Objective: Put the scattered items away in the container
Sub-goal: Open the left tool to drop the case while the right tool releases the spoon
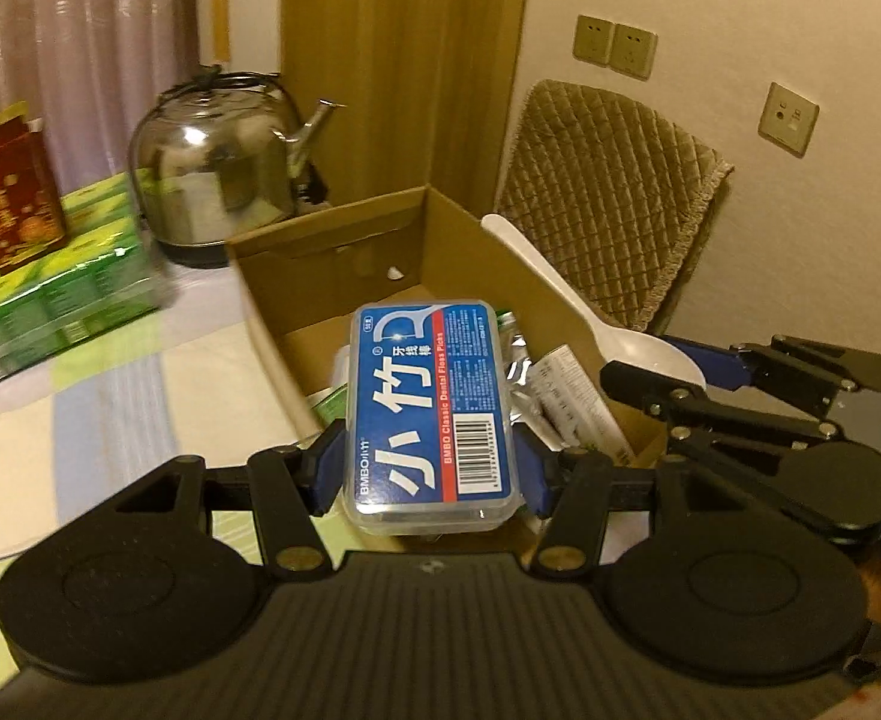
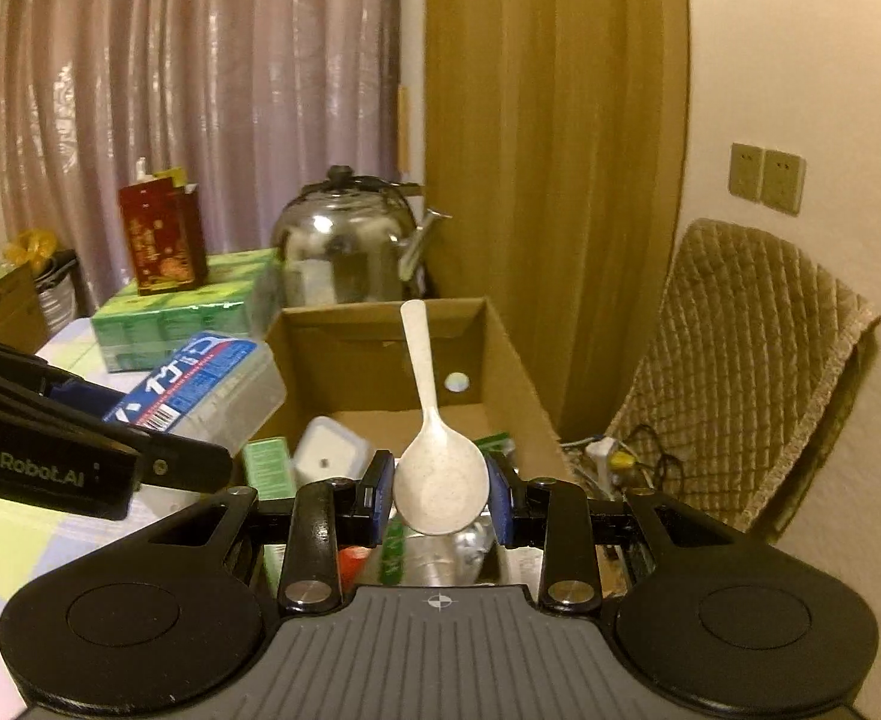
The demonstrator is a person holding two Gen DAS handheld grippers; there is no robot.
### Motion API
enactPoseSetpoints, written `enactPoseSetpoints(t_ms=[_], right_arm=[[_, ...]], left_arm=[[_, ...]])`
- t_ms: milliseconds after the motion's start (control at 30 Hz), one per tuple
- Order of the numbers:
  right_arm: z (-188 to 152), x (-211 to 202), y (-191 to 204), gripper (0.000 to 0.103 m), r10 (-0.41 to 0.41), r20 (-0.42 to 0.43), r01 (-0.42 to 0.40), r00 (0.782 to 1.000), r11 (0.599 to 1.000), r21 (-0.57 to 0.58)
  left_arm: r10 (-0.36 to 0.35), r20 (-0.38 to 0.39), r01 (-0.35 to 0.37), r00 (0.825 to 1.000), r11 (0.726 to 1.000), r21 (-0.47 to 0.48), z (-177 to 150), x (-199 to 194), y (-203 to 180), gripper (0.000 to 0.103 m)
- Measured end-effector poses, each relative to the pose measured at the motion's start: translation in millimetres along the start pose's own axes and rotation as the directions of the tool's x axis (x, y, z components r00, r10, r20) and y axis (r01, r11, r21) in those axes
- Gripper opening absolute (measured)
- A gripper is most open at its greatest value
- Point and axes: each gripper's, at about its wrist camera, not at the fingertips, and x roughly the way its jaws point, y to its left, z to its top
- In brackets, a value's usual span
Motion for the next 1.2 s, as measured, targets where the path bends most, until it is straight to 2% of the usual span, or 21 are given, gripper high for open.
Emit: enactPoseSetpoints(t_ms=[267, 333, 400, 1200], right_arm=[[-6.9, 17.2, -19.1, 0.030, -0.014, -0.029, 0.014, 0.999, 1.000, 0.018], [-7.8, 21.5, -21.2, 0.030, -0.014, -0.035, 0.015, 0.999, 1.000, 0.020], [-8.7, 25.0, -21.8, 0.030, -0.015, -0.040, 0.016, 0.999, 1.000, 0.023], [-3.2, 31.5, -3.3, 0.030, 0.014, -0.059, -0.014, 0.998, 1.000, 0.008]], left_arm=[[-0.021, -0.016, 0.021, 1.000, 1.000, -0.011, 6.6, 37.0, -7.2, 0.052], [-0.019, -0.015, 0.019, 1.000, 1.000, -0.012, 6.7, 41.5, -6.3, 0.063], [-0.016, -0.020, 0.016, 1.000, 1.000, 0.004, 5.0, 44.0, -6.4, 0.066], [0.013, -0.022, -0.013, 1.000, 1.000, 0.004, -8.5, 20.9, 12.8, 0.067]])
